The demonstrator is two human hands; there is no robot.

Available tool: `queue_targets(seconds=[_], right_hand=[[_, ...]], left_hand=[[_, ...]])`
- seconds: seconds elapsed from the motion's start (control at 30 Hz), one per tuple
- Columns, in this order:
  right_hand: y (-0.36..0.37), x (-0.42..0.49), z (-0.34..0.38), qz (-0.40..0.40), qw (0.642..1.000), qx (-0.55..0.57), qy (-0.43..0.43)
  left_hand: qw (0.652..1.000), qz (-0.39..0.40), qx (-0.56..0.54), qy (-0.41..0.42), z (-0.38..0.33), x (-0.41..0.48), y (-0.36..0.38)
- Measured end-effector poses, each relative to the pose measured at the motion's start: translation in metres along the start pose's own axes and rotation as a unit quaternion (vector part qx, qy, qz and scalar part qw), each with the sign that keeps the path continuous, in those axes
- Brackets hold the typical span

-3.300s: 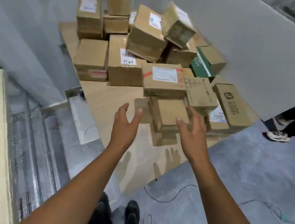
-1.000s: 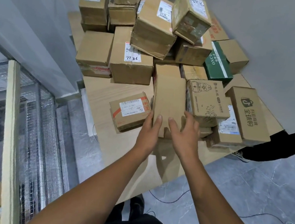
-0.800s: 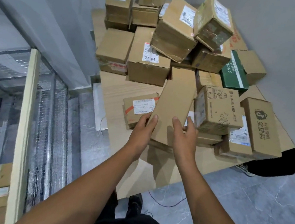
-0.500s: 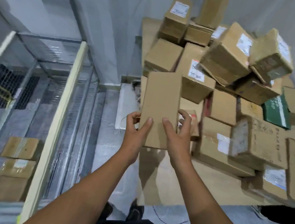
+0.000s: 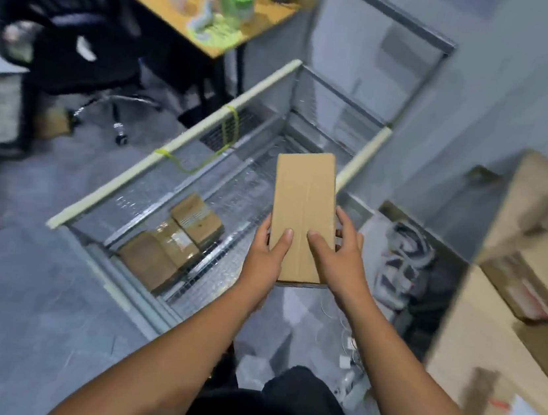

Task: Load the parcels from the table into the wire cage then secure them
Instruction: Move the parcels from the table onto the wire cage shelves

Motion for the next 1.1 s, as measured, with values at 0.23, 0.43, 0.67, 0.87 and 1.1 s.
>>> queue_targets(seconds=[0.23, 0.43, 0.67, 0.87, 1.1], right_hand=[[0.090, 0.075, 0.011, 0.155, 0.984, -0.093, -0.002], [0.133, 0.162, -0.010, 0.244, 0.959, -0.143, 0.039], [0.186, 0.295, -0.058, 0.341, 0.926, -0.120, 0.106], [0.234, 0.416, -0.169, 0.369, 0.917, -0.119, 0.099], [0.318, 0.499, -0.339, 0.372, 0.911, -0.167, 0.063]], left_hand=[[0.985, -0.146, -0.075, -0.045, 0.007, 0.044, -0.057], [0.964, -0.233, -0.083, -0.096, 0.021, 0.112, -0.061], [0.944, -0.288, 0.018, -0.162, 0.039, 0.226, -0.073], [0.935, -0.246, 0.202, -0.157, 0.127, 0.340, -0.111], [0.833, -0.275, 0.449, -0.168, 0.272, 0.472, -0.192]])
Point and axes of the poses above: each hand's wrist, its own x-axis towards the middle knuckle, its own y-axis out of the palm, z = x × y, the point moved 2 cm from there along x, towards the middle knuckle, and after that the axes turned 10 degrees about x, right-handed, at the moved point
